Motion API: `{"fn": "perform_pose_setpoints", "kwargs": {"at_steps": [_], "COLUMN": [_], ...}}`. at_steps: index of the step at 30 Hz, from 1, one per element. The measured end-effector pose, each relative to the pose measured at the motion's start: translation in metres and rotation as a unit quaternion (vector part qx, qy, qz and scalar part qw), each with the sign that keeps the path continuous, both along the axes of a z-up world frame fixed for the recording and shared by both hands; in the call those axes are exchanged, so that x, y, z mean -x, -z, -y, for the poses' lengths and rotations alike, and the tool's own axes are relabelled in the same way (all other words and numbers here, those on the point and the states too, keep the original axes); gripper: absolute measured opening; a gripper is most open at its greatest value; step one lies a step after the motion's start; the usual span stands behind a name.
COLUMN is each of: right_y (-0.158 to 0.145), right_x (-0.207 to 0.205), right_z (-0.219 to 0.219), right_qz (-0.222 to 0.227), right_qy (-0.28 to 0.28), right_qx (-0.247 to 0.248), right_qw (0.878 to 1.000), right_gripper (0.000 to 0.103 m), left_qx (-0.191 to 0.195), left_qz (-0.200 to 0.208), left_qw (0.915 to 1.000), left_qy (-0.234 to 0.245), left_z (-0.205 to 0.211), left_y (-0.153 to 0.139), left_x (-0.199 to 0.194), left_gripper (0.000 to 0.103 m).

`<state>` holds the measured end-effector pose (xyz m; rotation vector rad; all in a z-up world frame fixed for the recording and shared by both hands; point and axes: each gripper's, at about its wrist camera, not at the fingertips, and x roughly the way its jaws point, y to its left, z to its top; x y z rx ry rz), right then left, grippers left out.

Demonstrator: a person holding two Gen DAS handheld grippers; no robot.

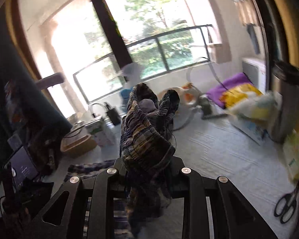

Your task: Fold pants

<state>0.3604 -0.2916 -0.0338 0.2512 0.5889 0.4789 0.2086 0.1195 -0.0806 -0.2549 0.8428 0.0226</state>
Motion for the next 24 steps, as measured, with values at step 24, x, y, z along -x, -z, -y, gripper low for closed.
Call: {"fn": "perform_pose_setpoints", "kwargs": {"at_steps": [24], "right_y": [0.043], "right_x": [0.03], "right_z": [-0.233], "right_qz": [-0.036], "right_qy": [-0.21], "right_qx": [0.102], "right_qw": [0.972], "right_gripper": [0.028], "left_qx": [0.03], "left_qz": [0.018], "left_qw": [0.9987], "left_qy": [-0.037], "left_z": [-0.045], "left_y": [0.008], "left_x": [0.039], "left_gripper": [0.039]}}
